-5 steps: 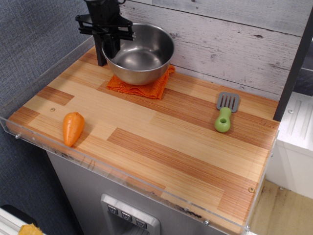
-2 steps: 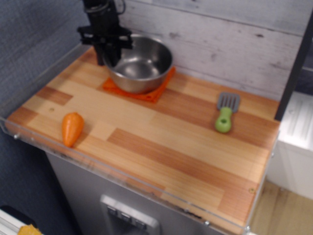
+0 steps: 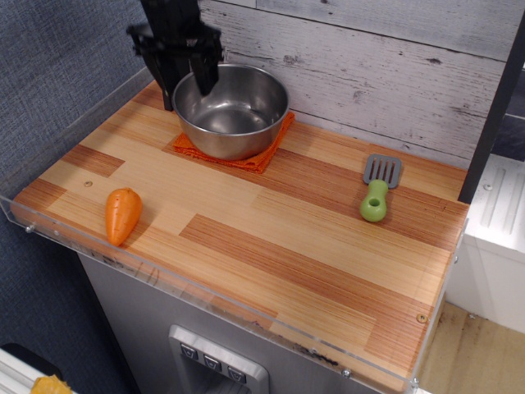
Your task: Put the bowl on the orange cloth
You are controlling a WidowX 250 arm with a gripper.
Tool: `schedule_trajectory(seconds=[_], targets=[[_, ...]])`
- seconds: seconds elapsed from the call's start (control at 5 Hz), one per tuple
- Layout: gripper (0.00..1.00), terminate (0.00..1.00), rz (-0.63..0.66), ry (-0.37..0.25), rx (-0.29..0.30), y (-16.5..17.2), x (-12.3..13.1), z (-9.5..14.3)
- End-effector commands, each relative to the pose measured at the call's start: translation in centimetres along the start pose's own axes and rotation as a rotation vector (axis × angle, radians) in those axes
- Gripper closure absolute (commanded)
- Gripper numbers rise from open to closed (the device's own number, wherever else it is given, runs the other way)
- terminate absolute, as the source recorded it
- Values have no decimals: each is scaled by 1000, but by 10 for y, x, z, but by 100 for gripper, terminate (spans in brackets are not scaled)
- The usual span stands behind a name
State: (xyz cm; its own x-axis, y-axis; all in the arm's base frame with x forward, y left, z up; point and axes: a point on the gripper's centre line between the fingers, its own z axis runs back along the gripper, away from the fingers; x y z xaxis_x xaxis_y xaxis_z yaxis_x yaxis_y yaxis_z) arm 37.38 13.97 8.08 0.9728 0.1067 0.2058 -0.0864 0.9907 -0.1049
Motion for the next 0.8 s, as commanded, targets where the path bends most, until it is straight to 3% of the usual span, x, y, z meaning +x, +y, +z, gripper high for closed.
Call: schedule_trajectory(seconds=[0.0,0.4,0.6], targets=[[0,0,-96,-89,24,-20,-3,95],[0,0,-279,21,3,-93,-39,103],[0,0,-349,62,16,-105,-50,104]])
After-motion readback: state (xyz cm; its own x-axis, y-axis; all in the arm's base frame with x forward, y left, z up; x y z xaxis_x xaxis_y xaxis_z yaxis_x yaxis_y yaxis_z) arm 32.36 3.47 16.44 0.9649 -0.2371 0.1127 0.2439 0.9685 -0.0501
